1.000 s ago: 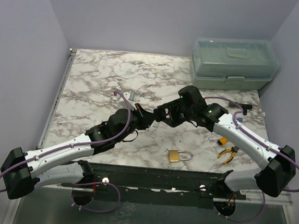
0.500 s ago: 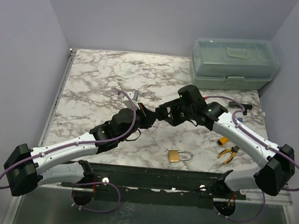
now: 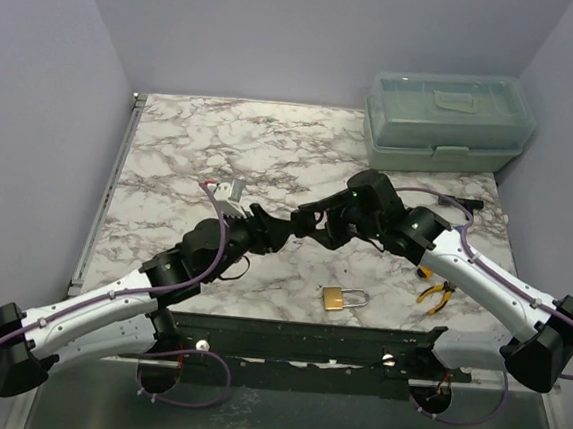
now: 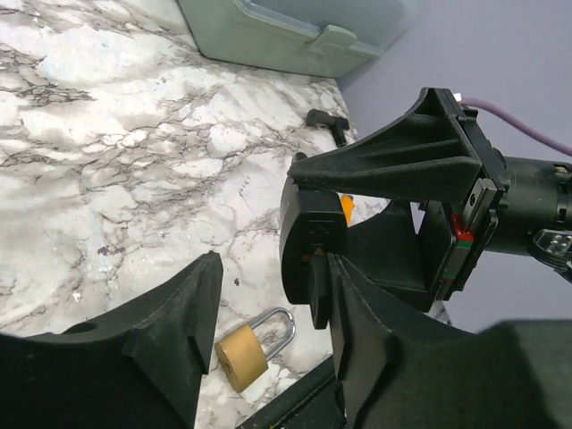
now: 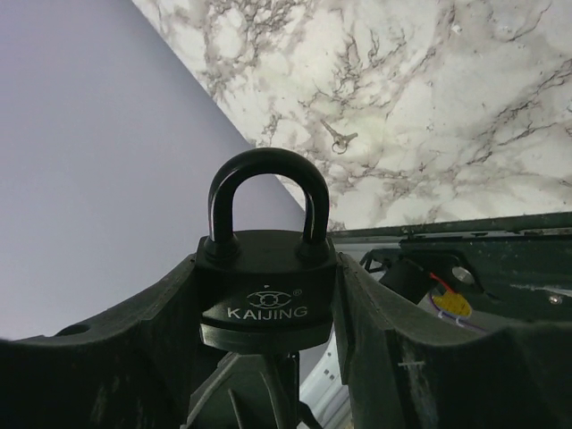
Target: Unlock with the key
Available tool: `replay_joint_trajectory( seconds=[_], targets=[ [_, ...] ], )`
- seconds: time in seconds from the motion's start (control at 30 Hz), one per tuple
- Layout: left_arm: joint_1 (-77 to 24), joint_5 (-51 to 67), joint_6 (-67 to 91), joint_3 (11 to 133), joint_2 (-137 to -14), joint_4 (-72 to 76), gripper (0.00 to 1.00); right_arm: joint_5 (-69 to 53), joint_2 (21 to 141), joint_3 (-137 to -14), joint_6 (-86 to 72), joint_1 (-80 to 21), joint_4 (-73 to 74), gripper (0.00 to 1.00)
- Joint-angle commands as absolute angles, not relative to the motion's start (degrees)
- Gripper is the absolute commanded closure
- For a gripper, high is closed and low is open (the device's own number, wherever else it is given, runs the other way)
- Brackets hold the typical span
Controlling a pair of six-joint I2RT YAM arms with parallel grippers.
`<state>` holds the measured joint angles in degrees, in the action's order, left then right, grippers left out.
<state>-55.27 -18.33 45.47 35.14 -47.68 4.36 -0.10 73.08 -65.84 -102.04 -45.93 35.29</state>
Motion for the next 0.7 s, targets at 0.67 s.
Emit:
replay_joint_trajectory(
  seconds=[0.67],
  targets=[
    [-55.02,-14.17,45.31,34.89,-36.99,-13.45,0.31,0.93,70.22,-63.91,-103.09,-46.05,34.01,1.0]
  ],
)
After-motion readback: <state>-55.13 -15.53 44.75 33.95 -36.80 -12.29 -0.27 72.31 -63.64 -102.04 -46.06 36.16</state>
